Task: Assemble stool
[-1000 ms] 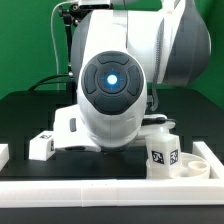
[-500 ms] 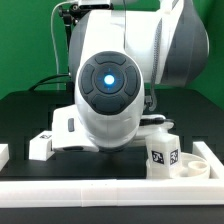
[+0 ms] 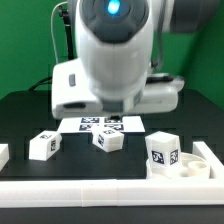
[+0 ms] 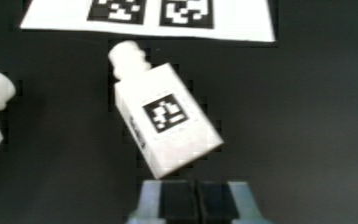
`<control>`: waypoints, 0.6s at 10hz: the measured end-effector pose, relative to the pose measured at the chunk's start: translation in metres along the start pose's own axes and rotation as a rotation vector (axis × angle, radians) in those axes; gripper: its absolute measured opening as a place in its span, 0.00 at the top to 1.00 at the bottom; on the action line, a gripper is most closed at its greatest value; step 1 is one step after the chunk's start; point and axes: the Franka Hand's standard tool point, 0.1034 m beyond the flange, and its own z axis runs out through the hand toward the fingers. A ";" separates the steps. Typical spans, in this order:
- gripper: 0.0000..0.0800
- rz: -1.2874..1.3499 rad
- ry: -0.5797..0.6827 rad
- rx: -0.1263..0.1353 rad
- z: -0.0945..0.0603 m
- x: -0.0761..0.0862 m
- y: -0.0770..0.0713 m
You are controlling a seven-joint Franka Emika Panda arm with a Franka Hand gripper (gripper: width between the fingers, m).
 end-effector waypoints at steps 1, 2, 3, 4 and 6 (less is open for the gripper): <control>1.00 -0.009 0.022 -0.004 -0.011 -0.005 -0.004; 1.00 -0.008 0.070 -0.007 -0.014 0.002 -0.002; 1.00 -0.007 0.101 -0.009 -0.015 0.007 -0.001; 1.00 -0.007 0.176 -0.013 -0.021 0.013 0.000; 0.87 -0.005 0.201 -0.011 -0.019 0.010 0.001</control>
Offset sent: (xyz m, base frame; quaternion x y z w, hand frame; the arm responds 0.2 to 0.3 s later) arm 0.0000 0.0000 0.0000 0.0000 0.1296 0.0000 0.9916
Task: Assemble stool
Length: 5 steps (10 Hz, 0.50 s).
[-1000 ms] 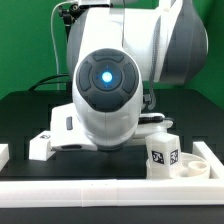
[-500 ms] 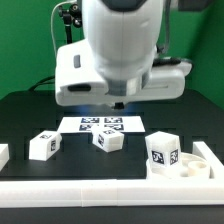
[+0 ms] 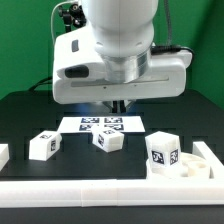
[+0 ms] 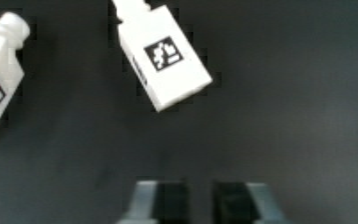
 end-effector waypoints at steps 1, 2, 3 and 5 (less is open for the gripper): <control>0.70 0.001 -0.002 0.000 0.001 0.001 0.001; 0.70 0.008 -0.023 0.004 0.008 -0.001 0.005; 0.47 0.017 -0.048 0.007 0.021 -0.003 0.009; 0.30 0.026 -0.096 0.007 0.045 -0.006 0.009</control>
Offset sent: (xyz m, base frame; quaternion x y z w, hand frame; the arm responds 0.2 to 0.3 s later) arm -0.0382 -0.0030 -0.0299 -0.0172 -0.0737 0.0248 0.9968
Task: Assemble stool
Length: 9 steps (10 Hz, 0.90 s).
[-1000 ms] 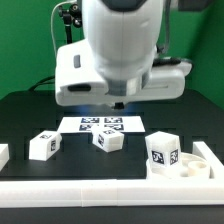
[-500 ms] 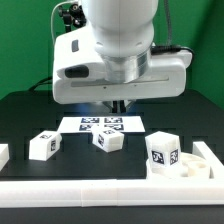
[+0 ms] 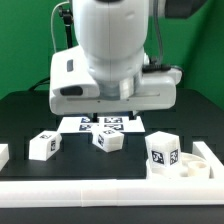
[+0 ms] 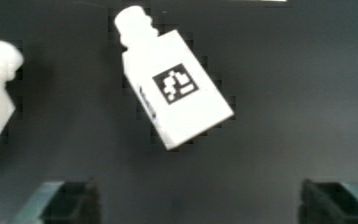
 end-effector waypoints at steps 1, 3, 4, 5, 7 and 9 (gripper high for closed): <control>0.21 0.000 0.003 0.000 -0.001 0.001 0.000; 0.19 0.002 -0.073 0.006 0.006 -0.007 0.001; 0.19 0.004 -0.154 0.009 0.010 -0.009 0.001; 0.19 0.006 -0.221 0.010 0.015 -0.006 0.002; 0.19 0.004 -0.205 0.005 0.035 0.006 0.006; 0.19 0.005 -0.208 0.007 0.040 0.004 0.006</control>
Offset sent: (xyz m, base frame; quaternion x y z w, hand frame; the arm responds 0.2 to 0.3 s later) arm 0.0000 0.0000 0.0000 0.0000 -0.1938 0.0000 0.9810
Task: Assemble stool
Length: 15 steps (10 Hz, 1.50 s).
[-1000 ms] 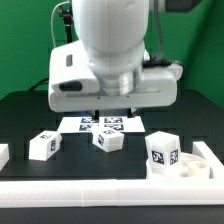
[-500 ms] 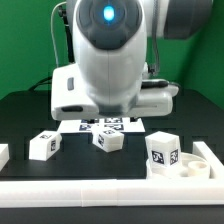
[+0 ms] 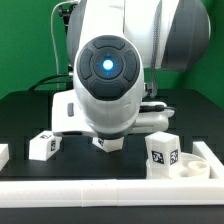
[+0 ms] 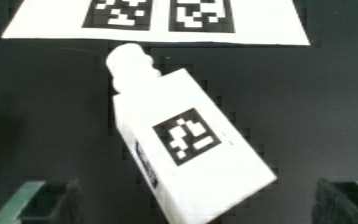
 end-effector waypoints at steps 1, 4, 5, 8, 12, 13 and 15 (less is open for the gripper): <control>0.19 0.000 0.000 0.000 0.000 0.000 0.000; 0.19 0.006 0.003 0.003 0.018 0.007 0.005; 0.19 0.004 -0.007 0.002 0.023 0.007 0.003; 0.19 0.004 -0.016 0.002 0.031 0.009 0.003; 0.47 0.008 -0.007 0.005 0.031 0.011 0.006; 0.47 0.008 -0.007 0.005 0.030 0.011 0.006; 0.54 0.009 -0.007 0.005 0.030 0.011 0.007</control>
Offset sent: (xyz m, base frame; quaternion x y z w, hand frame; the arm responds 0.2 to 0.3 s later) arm -0.0241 -0.0013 -0.0230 -0.0095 0.0031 -0.0090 0.9999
